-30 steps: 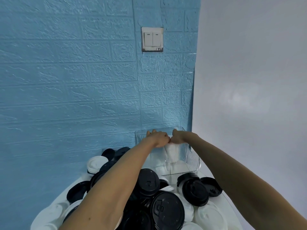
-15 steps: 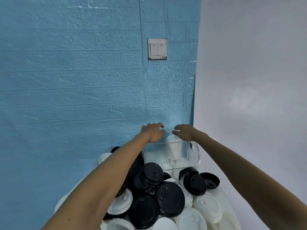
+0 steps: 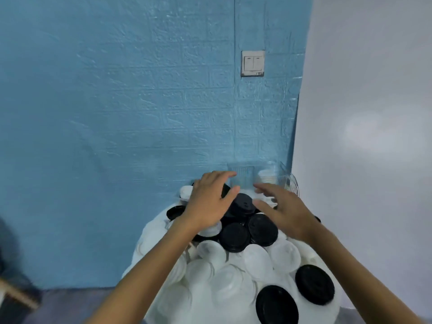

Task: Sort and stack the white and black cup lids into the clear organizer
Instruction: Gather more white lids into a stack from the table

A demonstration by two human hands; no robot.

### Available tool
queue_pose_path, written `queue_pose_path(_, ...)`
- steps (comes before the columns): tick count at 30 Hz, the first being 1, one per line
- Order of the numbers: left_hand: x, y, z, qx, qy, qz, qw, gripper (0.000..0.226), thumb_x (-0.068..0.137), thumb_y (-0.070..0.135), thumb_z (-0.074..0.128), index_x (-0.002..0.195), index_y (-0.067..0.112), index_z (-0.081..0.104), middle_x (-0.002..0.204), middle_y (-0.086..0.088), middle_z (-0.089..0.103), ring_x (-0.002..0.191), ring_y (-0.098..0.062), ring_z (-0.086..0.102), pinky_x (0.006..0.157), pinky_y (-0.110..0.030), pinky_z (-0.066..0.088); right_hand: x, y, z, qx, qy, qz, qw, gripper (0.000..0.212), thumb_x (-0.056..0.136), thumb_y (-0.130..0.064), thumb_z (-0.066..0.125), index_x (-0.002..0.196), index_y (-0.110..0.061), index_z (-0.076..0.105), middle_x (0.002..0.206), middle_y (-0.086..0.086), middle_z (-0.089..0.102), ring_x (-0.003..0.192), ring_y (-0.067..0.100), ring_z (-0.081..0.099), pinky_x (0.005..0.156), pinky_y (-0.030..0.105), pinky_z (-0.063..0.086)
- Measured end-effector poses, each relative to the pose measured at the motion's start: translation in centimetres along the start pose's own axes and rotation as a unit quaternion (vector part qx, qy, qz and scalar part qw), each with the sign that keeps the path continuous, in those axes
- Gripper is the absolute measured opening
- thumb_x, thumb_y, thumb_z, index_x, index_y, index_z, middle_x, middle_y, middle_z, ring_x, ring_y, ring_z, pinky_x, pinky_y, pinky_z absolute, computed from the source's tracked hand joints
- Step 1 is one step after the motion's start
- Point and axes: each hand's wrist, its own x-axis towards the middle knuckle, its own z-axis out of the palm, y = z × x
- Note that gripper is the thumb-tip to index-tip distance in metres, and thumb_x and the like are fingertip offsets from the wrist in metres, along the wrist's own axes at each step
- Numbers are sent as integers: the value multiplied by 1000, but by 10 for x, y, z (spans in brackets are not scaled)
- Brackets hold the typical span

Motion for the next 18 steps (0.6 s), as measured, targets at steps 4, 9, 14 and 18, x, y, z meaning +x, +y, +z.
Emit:
queue_pose_path(4,-90,0,-8,-55,34,-39,997,41,103,54,45,139,39,56,140,20,54,132,-4,43,112,-32,28,-66,-23,30,-8,-8,9,1000,48,93,-57,54,139,-43,52,116,-28,61,110,-4,56,94,25,50)
queue_pose_path(9,-183,-12,3,-54,19,-74,996,47,94,63,35,130,47,59,137,27,50,131,0,43,109,-29,28,-130,-37,61,-27,-18,20,999,47,93,-63,48,137,-46,52,119,-35,53,118,-5,48,96,20,45)
queue_pose_path(14,-241,-28,15,-58,103,-131,984,38,87,53,50,118,41,69,129,13,62,123,-10,53,96,-43,41,-159,-45,87,-19,8,59,998,37,92,-40,68,128,-44,60,117,-35,55,114,-4,50,96,24,43)
queue_pose_path(18,-264,-40,24,-45,142,-158,976,36,87,50,55,119,43,69,133,12,60,125,-6,47,90,-41,35,-164,-52,110,-5,-1,71,997,35,92,-37,69,124,-46,61,115,-34,55,114,-4,48,95,17,37)
